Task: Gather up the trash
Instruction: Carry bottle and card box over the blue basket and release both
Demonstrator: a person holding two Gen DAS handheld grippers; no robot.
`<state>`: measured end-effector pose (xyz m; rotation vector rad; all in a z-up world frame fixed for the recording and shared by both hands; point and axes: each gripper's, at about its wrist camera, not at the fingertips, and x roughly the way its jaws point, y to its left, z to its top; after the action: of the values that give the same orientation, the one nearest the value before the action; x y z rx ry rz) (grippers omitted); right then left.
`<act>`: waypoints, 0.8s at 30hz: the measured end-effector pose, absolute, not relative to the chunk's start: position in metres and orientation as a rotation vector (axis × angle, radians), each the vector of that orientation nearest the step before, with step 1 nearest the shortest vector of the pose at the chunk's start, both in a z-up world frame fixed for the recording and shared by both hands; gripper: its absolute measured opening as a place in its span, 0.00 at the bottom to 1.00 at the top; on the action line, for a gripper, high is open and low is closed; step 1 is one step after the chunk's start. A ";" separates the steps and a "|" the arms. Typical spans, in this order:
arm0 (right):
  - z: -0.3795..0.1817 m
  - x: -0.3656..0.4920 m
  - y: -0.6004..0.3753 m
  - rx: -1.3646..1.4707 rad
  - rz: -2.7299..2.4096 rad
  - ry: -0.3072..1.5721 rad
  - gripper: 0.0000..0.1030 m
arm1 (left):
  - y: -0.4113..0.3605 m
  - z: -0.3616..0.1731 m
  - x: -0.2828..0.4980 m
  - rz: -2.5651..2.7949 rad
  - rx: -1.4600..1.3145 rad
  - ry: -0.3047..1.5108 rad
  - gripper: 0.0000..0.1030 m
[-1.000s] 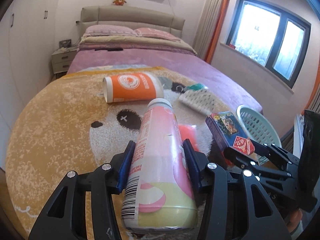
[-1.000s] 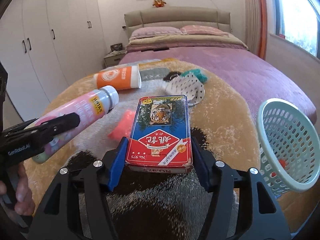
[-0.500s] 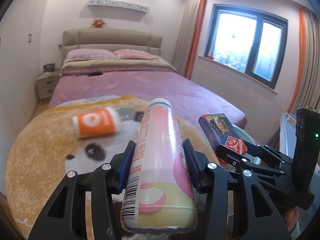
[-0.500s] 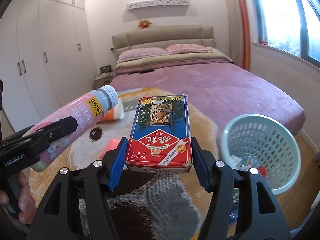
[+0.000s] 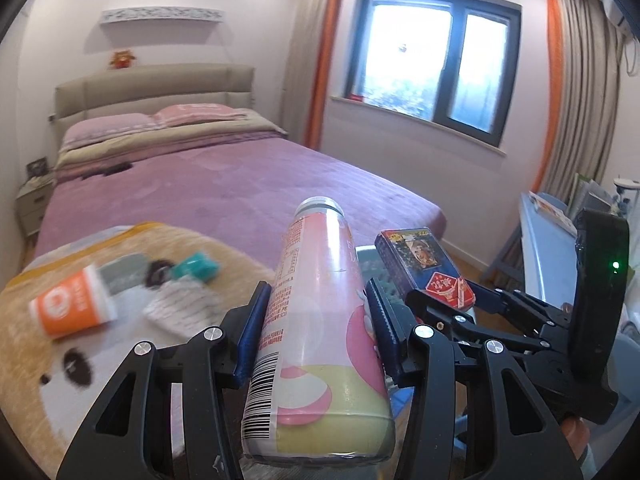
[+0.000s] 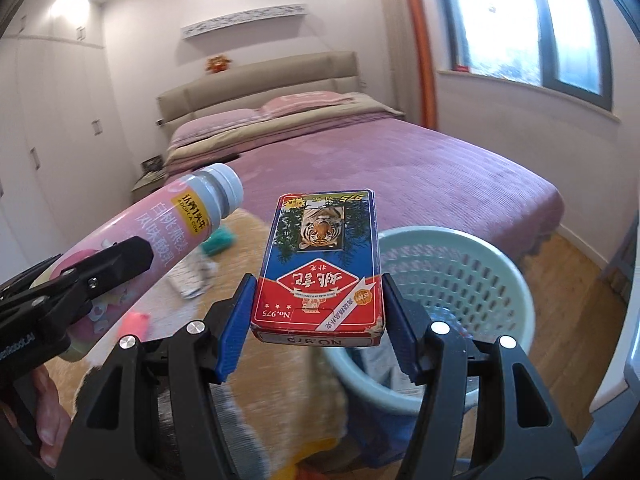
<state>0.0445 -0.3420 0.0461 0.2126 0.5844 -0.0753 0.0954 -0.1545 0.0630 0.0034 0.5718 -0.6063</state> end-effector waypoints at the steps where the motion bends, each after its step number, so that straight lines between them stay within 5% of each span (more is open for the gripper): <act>1: 0.044 0.048 -0.350 0.223 -0.091 0.588 0.56 | -0.165 0.062 0.100 -0.617 0.008 0.573 0.46; 24: -0.058 0.094 -0.475 0.459 -0.337 0.802 0.57 | -0.294 -0.015 0.179 -0.699 0.046 0.782 0.46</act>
<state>0.0944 -0.4752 -0.0575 0.4587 0.8018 -0.3374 0.1788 -0.2943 -0.0150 0.0463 0.7816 -0.6985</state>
